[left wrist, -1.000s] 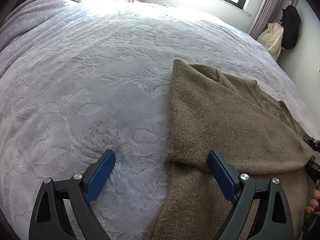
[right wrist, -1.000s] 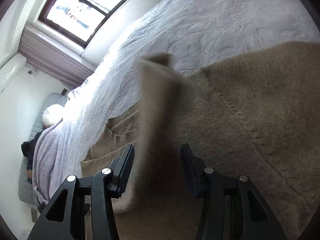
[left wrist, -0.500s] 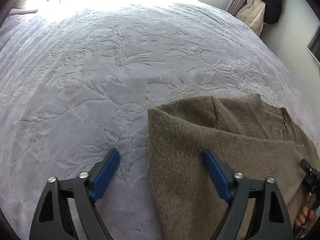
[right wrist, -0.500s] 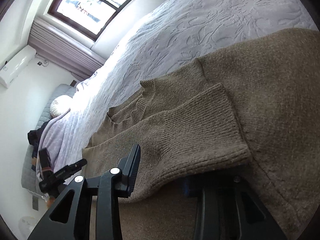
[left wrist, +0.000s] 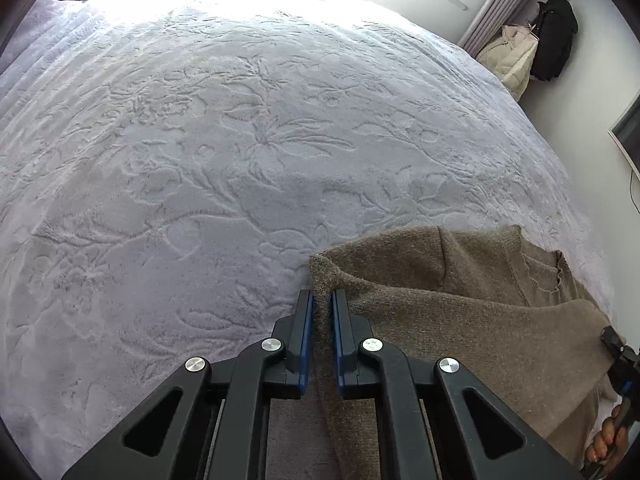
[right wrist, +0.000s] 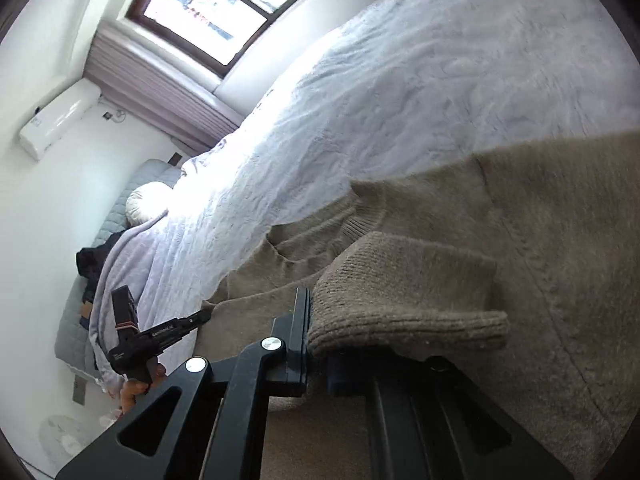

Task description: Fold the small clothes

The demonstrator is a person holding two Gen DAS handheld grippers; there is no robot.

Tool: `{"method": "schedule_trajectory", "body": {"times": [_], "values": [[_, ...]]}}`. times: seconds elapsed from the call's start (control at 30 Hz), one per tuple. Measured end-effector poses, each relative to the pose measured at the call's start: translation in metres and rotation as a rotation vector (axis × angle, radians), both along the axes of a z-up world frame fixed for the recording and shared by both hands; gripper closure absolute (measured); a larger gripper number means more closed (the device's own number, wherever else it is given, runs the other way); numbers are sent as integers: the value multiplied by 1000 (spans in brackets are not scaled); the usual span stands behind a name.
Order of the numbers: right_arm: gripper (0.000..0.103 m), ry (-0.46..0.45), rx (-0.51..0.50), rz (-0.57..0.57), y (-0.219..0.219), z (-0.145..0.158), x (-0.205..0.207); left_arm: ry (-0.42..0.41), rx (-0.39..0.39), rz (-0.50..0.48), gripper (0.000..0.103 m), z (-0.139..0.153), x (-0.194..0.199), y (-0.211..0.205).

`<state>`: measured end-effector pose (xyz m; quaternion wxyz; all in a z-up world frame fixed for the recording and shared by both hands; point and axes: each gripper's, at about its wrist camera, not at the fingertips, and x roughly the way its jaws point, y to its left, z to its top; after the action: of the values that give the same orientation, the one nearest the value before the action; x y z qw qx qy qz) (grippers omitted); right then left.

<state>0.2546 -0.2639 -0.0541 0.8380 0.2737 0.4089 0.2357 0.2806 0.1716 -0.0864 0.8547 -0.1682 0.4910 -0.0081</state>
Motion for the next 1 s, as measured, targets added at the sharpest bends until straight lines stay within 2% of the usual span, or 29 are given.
{"method": "schedule_trajectory", "body": {"times": [0.1, 0.17, 0.2, 0.23, 0.3, 0.33, 0.37, 0.4, 0.47, 0.5, 0.57, 0.63, 0.7, 0.73, 0.8, 0.87, 0.97, 1.0], "values": [[96, 25, -23, -17, -4, -15, 5, -13, -12, 9, 92, -6, -3, 4], [96, 110, -31, -47, -21, -43, 4, -21, -9, 11, 92, -6, -4, 2], [98, 136, 5, -52, -30, -55, 2, -24, -4, 10, 92, -5, -5, 3], [98, 134, 50, -56, -36, -59, -1, -27, 4, 8, 92, -4, -6, 2], [93, 124, 28, -73, -40, -52, -4, -38, 18, 15, 90, -1, -10, 3], [92, 117, -13, -83, -40, -47, -6, -34, 29, 23, 86, 0, -11, 3], [91, 110, -36, -90, -41, -43, -8, -36, 47, 37, 76, 3, -14, 3], [90, 100, -44, -105, -43, -39, -9, -37, 68, 60, 61, 5, -15, 3], [89, 78, -39, -144, -51, -31, -8, -64, 98, 95, 45, 13, -23, 5], [86, 38, -51, -165, -53, -22, -8, -76, 95, 98, 45, 17, -27, 6], [87, -46, -111, -151, -47, -3, -5, -79, 84, 83, 45, 22, -33, 7], [87, -78, -175, -108, -36, 6, -3, -77, 97, 73, 45, 27, -39, 5], [87, -26, -212, -118, -34, -2, -4, -89, 105, 58, 45, 33, -47, 1], [87, 27, -233, -145, -37, -11, -5, -95, 110, 49, 45, 35, -51, -2], [87, 124, -206, -189, -51, -30, -12, -99, 115, 25, 45, 39, -58, -11], [89, 138, -104, -213, -67, -37, -23, -96, 129, -7, 45, 41, -66, -22], [89, 129, -111, -252, -75, -28, -36, -91, 162, -64, 45, 40, -78, -43], [86, 114, -99, -257, -76, -23, -40, -90, 170, -76, 45, 40, -81, -49]]}}
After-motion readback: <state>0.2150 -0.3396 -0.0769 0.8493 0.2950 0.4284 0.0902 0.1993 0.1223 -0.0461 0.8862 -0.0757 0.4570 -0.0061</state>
